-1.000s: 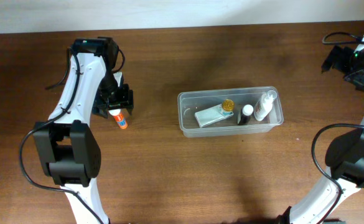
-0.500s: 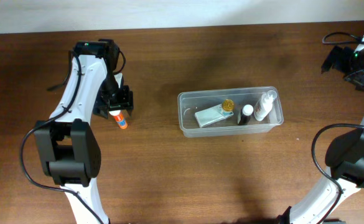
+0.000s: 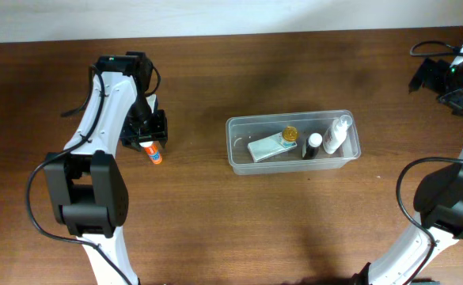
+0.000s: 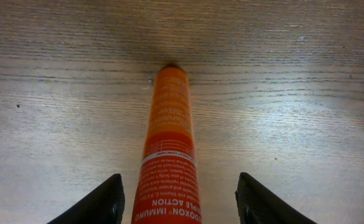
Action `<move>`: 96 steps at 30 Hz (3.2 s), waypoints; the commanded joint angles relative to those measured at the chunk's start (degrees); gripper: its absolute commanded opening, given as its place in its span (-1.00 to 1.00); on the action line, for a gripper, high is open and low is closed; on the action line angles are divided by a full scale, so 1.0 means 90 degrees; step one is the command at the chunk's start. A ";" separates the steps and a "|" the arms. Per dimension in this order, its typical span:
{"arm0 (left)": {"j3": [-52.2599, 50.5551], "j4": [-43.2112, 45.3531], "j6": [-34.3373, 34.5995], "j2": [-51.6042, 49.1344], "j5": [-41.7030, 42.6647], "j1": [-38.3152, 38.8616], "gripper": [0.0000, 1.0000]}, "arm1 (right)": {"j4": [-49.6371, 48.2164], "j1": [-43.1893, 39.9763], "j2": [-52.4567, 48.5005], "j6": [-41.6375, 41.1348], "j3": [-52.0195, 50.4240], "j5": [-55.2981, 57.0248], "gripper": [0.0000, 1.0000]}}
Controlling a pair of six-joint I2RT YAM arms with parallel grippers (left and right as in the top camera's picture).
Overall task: Pack container
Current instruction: 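Close left gripper on the orange tube and lift it, then carry orange tube with left gripper over container and lower it in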
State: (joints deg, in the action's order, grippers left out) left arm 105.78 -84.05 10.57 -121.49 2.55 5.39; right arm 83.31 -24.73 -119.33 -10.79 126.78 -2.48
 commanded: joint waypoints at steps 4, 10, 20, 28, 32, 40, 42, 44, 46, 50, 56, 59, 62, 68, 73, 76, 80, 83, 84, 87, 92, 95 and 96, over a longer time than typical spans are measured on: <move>-0.0049 0.0007 0.0039 0.0143 -0.0070 -0.0005 -0.14 | -0.0002 -0.0005 -0.0024 -0.0073 -0.0005 0.0010 0.97; -0.0049 0.0044 0.0036 0.0143 -0.0073 -0.0005 -0.37 | -0.0002 -0.0005 -0.0024 -0.0073 -0.0005 0.0010 0.97; 0.0024 0.0097 0.0036 0.0146 -0.0070 -0.0005 -0.49 | -0.0002 -0.0005 -0.0024 -0.0073 -0.0005 0.0010 0.97; 0.1171 -0.0464 0.0036 0.0170 -0.0015 0.0095 -0.50 | -0.0002 -0.0005 -0.0024 -0.0073 -0.0005 0.0010 0.96; 0.2977 -0.0950 0.0032 0.0338 0.0289 0.0821 -0.50 | -0.0002 -0.0005 -0.0024 -0.0073 -0.0005 0.0010 0.97; 0.4187 -0.0663 0.0032 0.0461 0.0291 0.2676 -0.39 | -0.0002 -0.0005 -0.0024 -0.0073 -0.0005 0.0010 0.97; 0.4177 -0.0508 0.0032 0.0435 0.0291 0.3101 -0.39 | -0.0002 -0.0005 -0.0024 -0.0073 -0.0005 0.0010 0.97; 0.4175 -0.0430 0.0032 0.0403 0.0287 0.3417 -0.40 | -0.0002 -0.0005 -0.0024 -0.0073 -0.0005 0.0010 0.97; 0.4175 -0.0401 0.0032 0.0367 0.0231 0.3684 -0.40 | -0.0002 -0.0005 -0.0024 -0.0073 -0.0005 0.0010 0.97; 0.4175 -0.0347 0.0036 0.0194 -0.0097 0.4092 -0.39 | -0.0002 -0.0005 -0.0024 -0.0073 -0.0005 0.0010 0.97; 0.4175 -0.0425 0.0039 -0.0299 -0.0024 0.4238 -0.40 | -0.0002 -0.0005 -0.0024 -0.0073 -0.0005 0.0010 0.97; 0.4175 -0.0505 0.0039 -0.0578 -0.0022 0.4267 -0.40 | -0.0002 -0.0005 -0.0024 -0.0073 -0.0005 0.0010 0.97; 0.4175 -0.0481 0.0036 -0.0835 -0.0022 0.4272 -0.40 | -0.0002 -0.0005 -0.0024 -0.0073 -0.0005 0.0010 0.97; 0.4175 -0.0486 0.0036 -0.1450 -0.0017 0.4274 -0.40 | -0.0002 -0.0005 -0.0024 -0.0073 -0.0005 0.0010 0.97; 0.4175 -0.0520 0.0036 -0.1681 -0.0017 0.4272 -0.40 | -0.0002 -0.0005 -0.0024 -0.0073 -0.0005 0.0010 0.97; 0.4175 -0.0546 0.0039 -0.1710 0.0049 0.4274 -0.39 | -0.0002 -0.0005 -0.0024 -0.0073 -0.0005 0.0010 0.97; 0.4175 -0.0578 0.0039 -0.1812 0.0294 0.4279 -0.39 | -0.0002 -0.0005 -0.0024 -0.0073 -0.0005 0.0010 0.97; 0.4172 -0.0605 0.0039 -0.1940 0.0294 0.4286 -0.38 | -0.0002 -0.0005 -0.0024 -0.0073 -0.0005 0.0010 0.97; 0.4172 -0.0602 0.0036 -0.1999 0.0291 0.4294 -0.38 | -0.0002 -0.0005 -0.0024 -0.0073 -0.0005 0.0010 0.97; 0.4172 -0.0624 0.0036 -0.2103 0.0291 0.4303 -0.38 | -0.0002 -0.0005 -0.0024 -0.0073 -0.0005 0.0010 0.97; 0.4172 -0.0619 0.0036 -0.2108 0.0291 0.4303 -0.24 | -0.0002 -0.0005 -0.0024 -0.0073 -0.0005 0.0010 0.97; 0.4172 -0.0614 0.0034 -0.2108 0.0289 0.4303 -0.23 | -0.0002 -0.0005 -0.0024 -0.0073 -0.0005 0.0010 0.97; 0.4172 -0.0610 0.0034 -0.2108 0.0287 0.4303 -0.24 | -0.0002 -0.0005 -0.0024 -0.0073 -0.0005 0.0010 0.97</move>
State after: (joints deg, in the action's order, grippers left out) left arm 142.82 -89.38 10.59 -140.18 4.54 43.88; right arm 83.31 -24.73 -119.33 -10.76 126.78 -2.50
